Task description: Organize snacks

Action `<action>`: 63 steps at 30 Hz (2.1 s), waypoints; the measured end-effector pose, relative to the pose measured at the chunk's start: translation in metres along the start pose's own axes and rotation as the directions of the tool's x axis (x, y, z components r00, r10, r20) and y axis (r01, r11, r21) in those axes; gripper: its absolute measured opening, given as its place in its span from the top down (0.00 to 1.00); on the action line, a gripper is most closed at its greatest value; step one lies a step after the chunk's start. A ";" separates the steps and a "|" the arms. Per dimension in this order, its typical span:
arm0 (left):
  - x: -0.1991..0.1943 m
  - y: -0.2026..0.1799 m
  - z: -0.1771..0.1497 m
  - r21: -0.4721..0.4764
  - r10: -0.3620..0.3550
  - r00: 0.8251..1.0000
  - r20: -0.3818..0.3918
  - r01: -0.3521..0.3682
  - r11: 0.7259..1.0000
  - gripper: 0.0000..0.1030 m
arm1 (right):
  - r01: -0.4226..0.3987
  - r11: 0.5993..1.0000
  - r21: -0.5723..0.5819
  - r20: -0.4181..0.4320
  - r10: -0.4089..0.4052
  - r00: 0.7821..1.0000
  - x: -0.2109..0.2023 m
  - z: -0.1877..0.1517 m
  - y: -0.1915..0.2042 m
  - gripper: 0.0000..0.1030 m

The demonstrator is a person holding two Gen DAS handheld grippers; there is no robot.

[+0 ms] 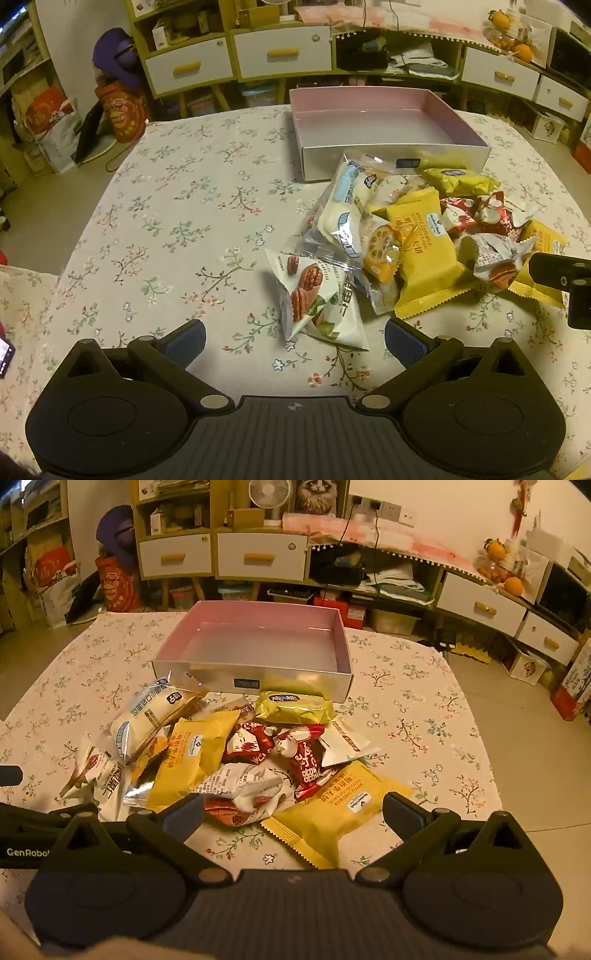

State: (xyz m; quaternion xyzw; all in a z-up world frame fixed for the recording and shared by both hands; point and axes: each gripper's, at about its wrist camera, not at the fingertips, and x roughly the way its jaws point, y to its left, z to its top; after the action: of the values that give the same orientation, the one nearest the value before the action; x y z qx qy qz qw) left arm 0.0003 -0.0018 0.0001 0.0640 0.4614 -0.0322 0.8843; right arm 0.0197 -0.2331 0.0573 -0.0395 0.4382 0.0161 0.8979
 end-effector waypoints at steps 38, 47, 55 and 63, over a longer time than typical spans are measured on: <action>-0.002 0.004 0.001 -0.014 -0.022 0.999 0.024 0.023 1.000 0.00 | 0.015 1.000 -0.014 -0.026 -0.016 1.000 0.003 -0.002 0.003 0.00; 0.003 0.007 0.003 0.036 0.002 1.000 -0.019 -0.001 0.999 0.00 | 0.021 0.998 -0.061 0.004 -0.021 1.000 -0.003 0.008 0.004 0.00; 0.001 0.015 0.025 0.121 -0.016 0.999 0.035 0.011 0.993 0.00 | 0.028 0.997 -0.077 0.070 -0.023 0.997 -0.008 0.020 -0.006 0.00; 0.020 0.022 0.036 0.128 -0.117 0.992 -0.044 0.122 0.984 0.00 | -0.178 0.982 -0.061 -0.003 0.178 0.984 0.012 0.030 -0.003 0.01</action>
State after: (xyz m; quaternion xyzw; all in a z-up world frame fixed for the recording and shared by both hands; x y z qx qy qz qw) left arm 0.0442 0.0146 0.0057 0.0944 0.4771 -0.1140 0.8663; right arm 0.0509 -0.2332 0.0668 -0.0274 0.4381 0.1095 0.8918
